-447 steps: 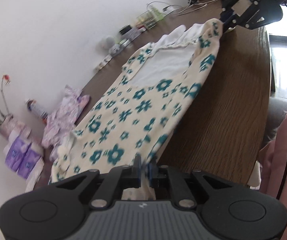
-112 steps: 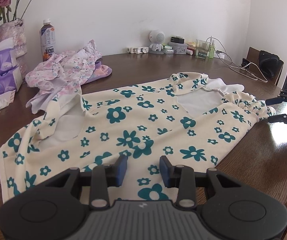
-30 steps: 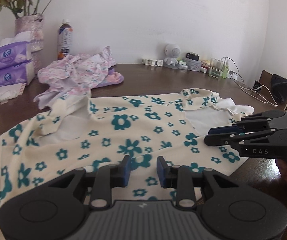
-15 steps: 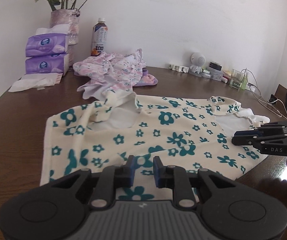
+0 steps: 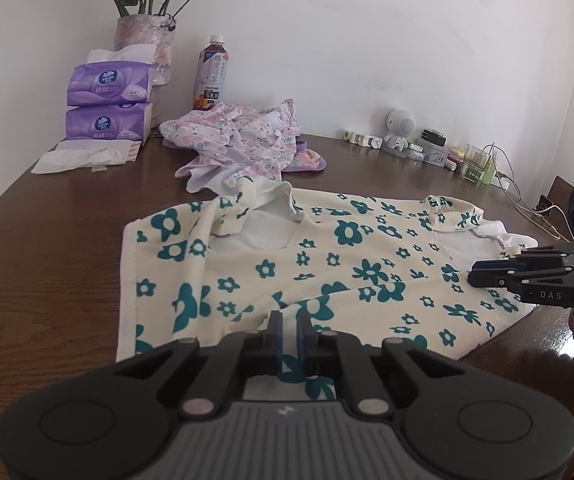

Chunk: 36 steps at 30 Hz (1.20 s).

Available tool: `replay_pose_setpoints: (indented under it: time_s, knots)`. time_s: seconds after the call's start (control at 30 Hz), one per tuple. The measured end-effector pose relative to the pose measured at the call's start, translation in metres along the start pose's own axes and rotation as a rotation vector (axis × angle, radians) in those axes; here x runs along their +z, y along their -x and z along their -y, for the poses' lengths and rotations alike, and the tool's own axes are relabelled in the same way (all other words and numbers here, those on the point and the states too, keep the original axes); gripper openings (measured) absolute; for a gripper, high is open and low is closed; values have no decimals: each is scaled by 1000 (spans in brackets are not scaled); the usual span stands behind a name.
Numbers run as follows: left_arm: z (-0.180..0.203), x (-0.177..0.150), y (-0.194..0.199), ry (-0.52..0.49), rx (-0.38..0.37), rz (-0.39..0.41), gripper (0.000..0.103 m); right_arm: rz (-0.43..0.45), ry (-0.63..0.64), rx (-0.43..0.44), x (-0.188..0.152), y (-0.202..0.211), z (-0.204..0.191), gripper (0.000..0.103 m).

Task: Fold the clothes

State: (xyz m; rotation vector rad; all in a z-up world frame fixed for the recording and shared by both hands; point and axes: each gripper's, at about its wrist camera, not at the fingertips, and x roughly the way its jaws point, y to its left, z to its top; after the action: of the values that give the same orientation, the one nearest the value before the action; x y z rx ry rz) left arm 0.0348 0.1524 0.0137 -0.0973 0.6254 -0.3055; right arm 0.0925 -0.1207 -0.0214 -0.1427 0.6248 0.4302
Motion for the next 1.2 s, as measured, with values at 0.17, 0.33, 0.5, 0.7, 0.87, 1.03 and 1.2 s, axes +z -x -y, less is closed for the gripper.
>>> replay_pose_setpoints:
  time_s: [0.17,0.33,0.5,0.7,0.87,1.03,1.2]
  knots:
    - [-5,-4,11,-3,14,0,8,0,1,-1,0,0,0,18]
    - [-7,-8,23,5,36,-2,8,0,3,-1,0,0,0,18]
    - [-3,-11,33,-19,105,20,8,0,5,-3,0,0,-1,18]
    - [-10,-14,32,-14,131,14,9,0,7,-5,0,0,-1,18]
    - [-8,-13,38,-9,132,35,16,0,10,-6,0,0,-2,18]
    - [12,-11,56,-40,117,111,23,2,12,-7,0,1,-2,18]
    - [36,-18,45,-87,87,81,23,33,-4,18,3,10,-5,19]
